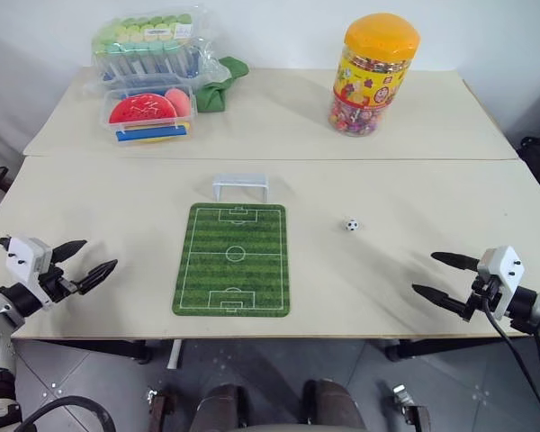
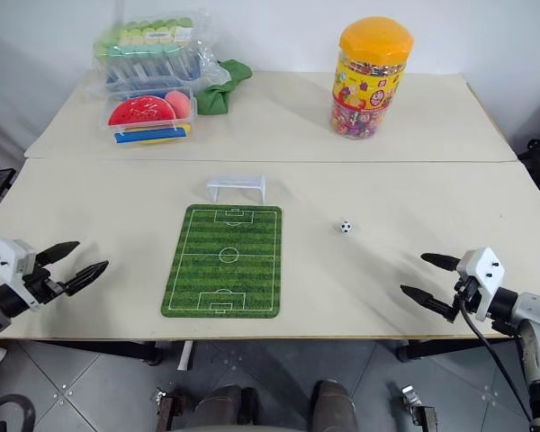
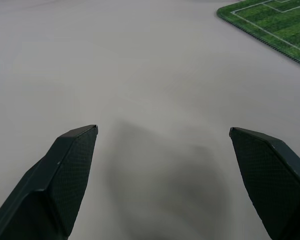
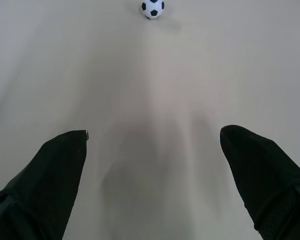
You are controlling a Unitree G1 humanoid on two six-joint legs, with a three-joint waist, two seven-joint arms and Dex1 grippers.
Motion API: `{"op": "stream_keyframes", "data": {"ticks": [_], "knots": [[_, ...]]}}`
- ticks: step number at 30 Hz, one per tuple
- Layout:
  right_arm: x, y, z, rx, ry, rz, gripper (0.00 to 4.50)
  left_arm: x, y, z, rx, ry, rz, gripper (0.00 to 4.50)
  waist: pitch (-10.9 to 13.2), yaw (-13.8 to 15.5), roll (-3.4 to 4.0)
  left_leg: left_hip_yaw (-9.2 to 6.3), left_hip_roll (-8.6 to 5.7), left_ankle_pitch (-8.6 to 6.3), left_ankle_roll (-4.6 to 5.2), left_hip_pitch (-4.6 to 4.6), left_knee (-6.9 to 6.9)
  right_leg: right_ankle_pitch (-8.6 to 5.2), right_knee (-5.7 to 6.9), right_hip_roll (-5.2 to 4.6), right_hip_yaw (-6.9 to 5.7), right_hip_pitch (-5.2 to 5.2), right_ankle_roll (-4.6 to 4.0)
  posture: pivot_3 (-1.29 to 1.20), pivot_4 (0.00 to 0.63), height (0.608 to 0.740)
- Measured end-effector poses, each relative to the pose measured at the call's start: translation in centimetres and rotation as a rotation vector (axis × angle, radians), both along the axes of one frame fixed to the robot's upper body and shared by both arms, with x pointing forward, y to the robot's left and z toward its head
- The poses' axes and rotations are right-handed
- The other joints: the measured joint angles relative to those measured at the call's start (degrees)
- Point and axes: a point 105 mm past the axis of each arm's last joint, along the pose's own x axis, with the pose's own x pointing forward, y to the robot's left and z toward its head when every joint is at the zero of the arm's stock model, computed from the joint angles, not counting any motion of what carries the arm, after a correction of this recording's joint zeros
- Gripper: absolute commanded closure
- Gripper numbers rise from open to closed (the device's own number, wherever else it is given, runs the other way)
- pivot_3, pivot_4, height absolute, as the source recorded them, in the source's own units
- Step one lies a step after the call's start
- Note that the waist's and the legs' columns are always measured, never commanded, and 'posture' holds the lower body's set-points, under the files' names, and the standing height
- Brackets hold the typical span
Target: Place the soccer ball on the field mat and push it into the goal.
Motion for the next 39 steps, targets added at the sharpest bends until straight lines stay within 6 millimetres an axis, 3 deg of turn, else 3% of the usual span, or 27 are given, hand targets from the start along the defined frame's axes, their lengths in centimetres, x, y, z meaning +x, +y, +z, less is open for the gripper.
{"op": "stream_keyframes", "data": {"ticks": [9, 14, 17, 20, 24, 31, 35, 39], "knots": [[0.2, -0.1, 0.0, 0.009, 0.005, -0.019, 0.05, 0.1, -0.1, -0.2, -0.008, 0.011, 0.013, 0.00, 0.00, -0.01, 0.00, -0.01, 0.02, 0.00, 0.01, -0.01, 0.17, 0.00, 0.11, 0.00, 0.02, 0.00, 0.00, 0.00, 0.150, 0.740], [0.5, 0.4, 0.7, -0.016, 0.021, -0.022, 0.05, 0.1, -0.4, 0.3, -0.001, 0.000, 0.002, 0.00, 0.02, 0.00, 0.02, -0.02, 0.03, -0.01, 0.02, -0.03, 0.31, 0.00, 0.19, -0.03, 0.07, 0.00, 0.00, 0.00, 0.150, 0.740], [1.2, 0.6, 2.2, -0.106, 0.055, -0.024, 0.05, 0.3, -1.1, 1.4, -0.021, -0.032, -0.032, 0.00, 0.03, 0.01, 0.05, -0.05, 0.05, -0.03, 0.05, -0.06, 0.43, 0.00, 0.25, -0.04, 0.07, 0.00, 0.00, 0.00, 0.150, 0.740], [2.7, 2.1, 4.5, -0.097, 0.021, -0.003, 0.05, 0.5, -2.3, 2.4, -0.063, -0.073, -0.094, 0.00, 0.03, -0.09, 0.05, -0.04, 0.06, -0.03, 0.04, -0.06, 0.46, 0.00, 0.27, -0.03, 0.07, -0.01, -0.01, 0.00, 0.150, 0.740], [5.0, 6.0, 6.9, -0.059, -0.046, 0.103, 0.05, 0.4, -5.2, 4.1, -0.112, -0.178, -0.264, 0.00, 0.03, -0.09, 0.05, -0.06, 0.07, -0.04, 0.03, -0.10, 0.48, 0.00, 0.28, -0.01, 0.03, -0.03, -0.01, 0.00, 0.150, 0.740], [9.4, 10.6, 5.2, -0.047, 0.013, 0.206, 0.05, -1.1, -7.3, 4.0, -0.190, -0.190, -0.423, 0.00, 0.04, -0.32, 0.07, -0.06, 0.04, -0.05, 0.05, -0.17, 0.53, 0.00, 0.27, 0.00, 0.01, -0.05, 0.00, 0.00, 0.150, 0.740], [11.2, 11.8, 3.9, -0.064, 0.035, 0.214, 0.05, -1.8, -7.9, 3.4, -0.199, -0.175, -0.430, 0.00, 0.05, -0.30, 0.07, -0.11, 0.04, -0.05, 0.05, -0.20, 0.53, 0.00, 0.28, 0.00, -0.02, -0.05, 0.00, 0.00, 0.150, 0.740], [11.6, 11.8, 2.3, -0.104, 0.073, 0.220, 0.05, -2.7, -8.2, 3.3, -0.195, -0.170, -0.422, 0.00, 0.06, -0.24, 0.07, -0.18, 0.04, -0.05, 0.05, -0.22, 0.53, 0.00, 0.28, -0.01, -0.04, -0.04, -0.01, 0.00, 0.150, 0.740]]}}
